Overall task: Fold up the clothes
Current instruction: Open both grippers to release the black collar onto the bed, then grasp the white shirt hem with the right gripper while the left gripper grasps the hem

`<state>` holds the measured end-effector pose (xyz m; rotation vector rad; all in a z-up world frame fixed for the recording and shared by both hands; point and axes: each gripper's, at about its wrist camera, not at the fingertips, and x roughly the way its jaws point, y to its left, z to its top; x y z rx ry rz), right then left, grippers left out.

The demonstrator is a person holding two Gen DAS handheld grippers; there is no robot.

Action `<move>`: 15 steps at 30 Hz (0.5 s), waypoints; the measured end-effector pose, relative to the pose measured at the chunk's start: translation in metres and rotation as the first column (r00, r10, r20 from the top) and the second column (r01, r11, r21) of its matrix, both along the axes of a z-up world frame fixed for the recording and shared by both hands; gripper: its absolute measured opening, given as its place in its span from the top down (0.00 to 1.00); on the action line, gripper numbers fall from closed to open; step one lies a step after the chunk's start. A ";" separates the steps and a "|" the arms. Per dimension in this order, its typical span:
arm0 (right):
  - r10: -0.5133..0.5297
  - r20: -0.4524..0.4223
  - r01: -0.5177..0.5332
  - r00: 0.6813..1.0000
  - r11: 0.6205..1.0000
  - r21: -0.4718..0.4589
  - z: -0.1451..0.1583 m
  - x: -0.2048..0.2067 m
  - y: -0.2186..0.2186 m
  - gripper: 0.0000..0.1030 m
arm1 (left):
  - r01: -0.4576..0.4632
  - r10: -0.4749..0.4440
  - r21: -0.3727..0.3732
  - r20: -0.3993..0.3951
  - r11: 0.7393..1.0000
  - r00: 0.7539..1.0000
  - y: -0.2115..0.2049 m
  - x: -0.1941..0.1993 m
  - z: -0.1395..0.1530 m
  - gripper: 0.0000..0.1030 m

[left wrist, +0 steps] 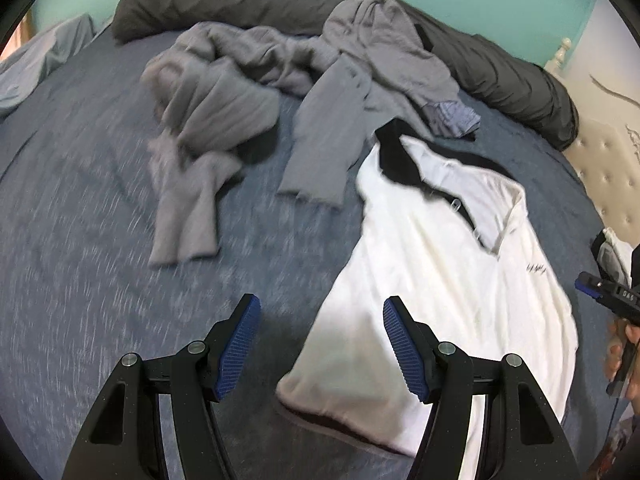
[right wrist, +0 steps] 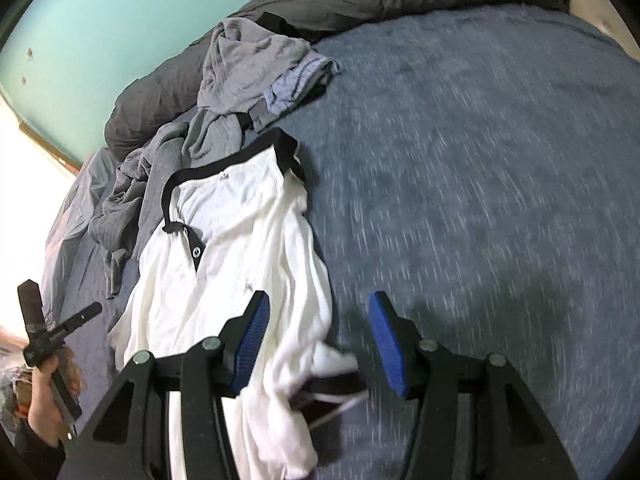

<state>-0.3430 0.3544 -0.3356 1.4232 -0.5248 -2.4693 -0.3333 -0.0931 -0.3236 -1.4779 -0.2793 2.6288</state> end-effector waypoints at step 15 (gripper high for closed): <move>0.010 0.089 -0.010 0.996 1.000 -0.009 -0.039 0.021 0.007 0.50 | -0.055 0.051 0.065 0.063 0.996 0.997 -0.035 0.026 -0.034 0.34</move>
